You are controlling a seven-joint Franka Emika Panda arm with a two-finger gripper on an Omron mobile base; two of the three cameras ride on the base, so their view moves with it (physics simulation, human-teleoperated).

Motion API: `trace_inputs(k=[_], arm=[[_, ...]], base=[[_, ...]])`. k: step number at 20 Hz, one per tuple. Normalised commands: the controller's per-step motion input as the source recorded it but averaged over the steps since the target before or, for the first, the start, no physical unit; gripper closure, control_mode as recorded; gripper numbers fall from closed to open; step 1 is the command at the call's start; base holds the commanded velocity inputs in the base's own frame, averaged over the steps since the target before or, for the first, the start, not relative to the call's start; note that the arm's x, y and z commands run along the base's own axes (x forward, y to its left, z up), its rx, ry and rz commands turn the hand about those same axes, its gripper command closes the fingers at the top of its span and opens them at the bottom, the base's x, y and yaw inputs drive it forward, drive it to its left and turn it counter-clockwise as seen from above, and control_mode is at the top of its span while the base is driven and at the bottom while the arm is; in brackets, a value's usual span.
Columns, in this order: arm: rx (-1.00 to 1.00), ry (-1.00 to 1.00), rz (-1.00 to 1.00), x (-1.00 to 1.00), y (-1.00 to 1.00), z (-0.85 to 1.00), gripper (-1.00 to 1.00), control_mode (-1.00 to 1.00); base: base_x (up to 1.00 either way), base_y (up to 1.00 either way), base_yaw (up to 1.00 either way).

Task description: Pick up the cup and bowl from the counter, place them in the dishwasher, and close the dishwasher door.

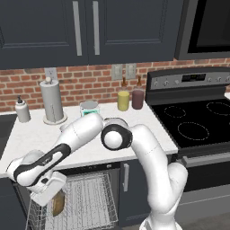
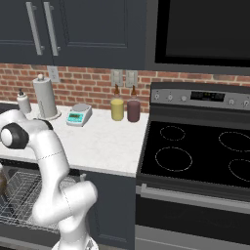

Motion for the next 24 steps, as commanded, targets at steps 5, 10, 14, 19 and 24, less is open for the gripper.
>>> trace_inputs(k=[5, 10, 14, 19, 24], arm=[[-0.02, -0.11, 0.0, 0.0, 0.02, -0.52, 1.0, -1.0], [0.0, -0.23, 0.0, 0.0, 0.08, -0.44, 1.0, -1.0], [0.02, -0.38, 0.0, 0.0, 0.12, -0.09, 1.0, -1.0], [0.11, -0.35, 0.0, 0.03, 0.1, -0.13, 1.0, -1.0], [0.09, -0.23, 0.0, 0.0, 0.02, -0.36, 1.0, -1.0]], base=[[0.0, 0.0, 0.0], [0.0, 0.0, 0.0], [0.0, 0.0, 0.0], [0.0, 0.0, 0.0], [0.0, 0.0, 0.0]])
